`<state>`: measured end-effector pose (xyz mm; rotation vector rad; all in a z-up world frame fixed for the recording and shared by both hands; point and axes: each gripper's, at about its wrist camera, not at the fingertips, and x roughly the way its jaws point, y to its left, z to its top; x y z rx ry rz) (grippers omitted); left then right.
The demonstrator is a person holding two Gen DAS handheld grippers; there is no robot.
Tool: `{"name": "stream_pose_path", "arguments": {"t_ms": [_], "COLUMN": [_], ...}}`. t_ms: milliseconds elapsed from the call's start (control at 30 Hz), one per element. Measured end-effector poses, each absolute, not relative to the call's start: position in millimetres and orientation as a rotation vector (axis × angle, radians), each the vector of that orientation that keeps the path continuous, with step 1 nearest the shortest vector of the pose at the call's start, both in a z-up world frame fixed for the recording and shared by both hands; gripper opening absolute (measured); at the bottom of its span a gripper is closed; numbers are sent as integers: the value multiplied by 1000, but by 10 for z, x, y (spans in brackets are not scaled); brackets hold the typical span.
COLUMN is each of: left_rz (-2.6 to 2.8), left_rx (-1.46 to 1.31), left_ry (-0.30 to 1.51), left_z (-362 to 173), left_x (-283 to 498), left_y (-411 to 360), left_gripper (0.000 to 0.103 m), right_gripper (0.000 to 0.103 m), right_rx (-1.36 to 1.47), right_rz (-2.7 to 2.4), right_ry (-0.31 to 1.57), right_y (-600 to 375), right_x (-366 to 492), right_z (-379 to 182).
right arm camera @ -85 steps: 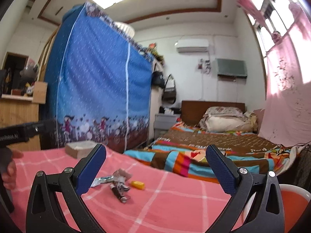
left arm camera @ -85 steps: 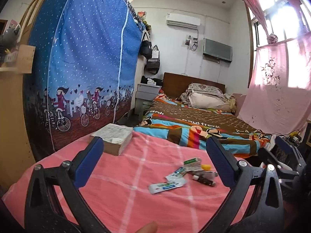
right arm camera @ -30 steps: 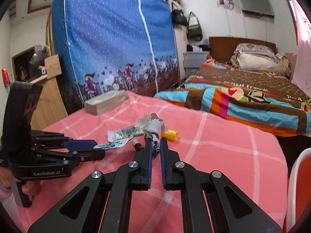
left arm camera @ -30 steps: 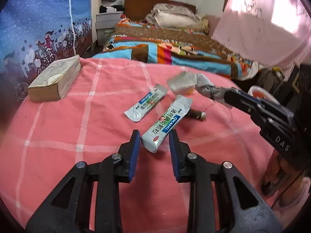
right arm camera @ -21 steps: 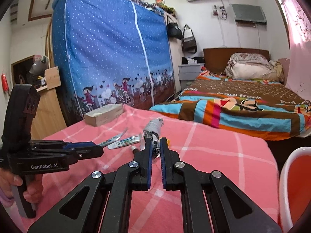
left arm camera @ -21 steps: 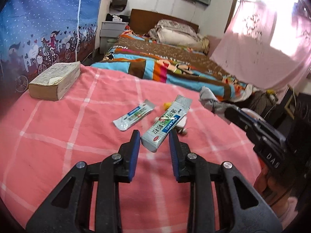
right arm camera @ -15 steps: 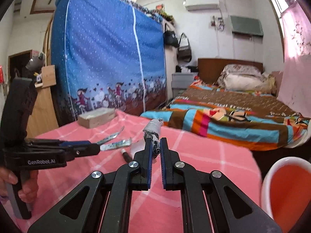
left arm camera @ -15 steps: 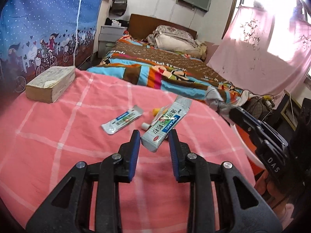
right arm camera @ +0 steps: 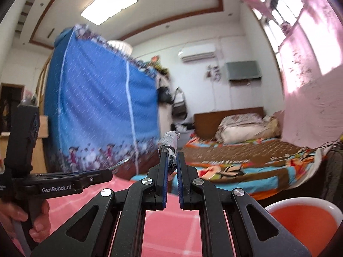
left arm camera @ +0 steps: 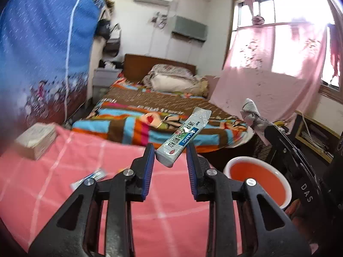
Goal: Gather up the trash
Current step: 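Carry the tube and grey scrap to the bucket and open both tools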
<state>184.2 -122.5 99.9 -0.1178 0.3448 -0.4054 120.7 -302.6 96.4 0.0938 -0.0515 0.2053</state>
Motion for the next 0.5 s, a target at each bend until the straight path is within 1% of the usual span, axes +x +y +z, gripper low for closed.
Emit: {"name": "stream_pose_path", "arguments": {"t_ms": [233, 500], "left_rz": [-491, -601], "left_rx": [-37, 6], "left_ry": [282, 314], "left_z": [1114, 1094], "left_x": [1742, 1760], "left_y": [-1748, -2326], "left_gripper": [33, 33], "right_gripper": [6, 6], "right_rx": [140, 194], "right_rz": [79, -58], "right_ry": [-74, -30], "right_y": [-3459, -3933], "right_x": [1102, 1023], "right_z": [982, 903]}}
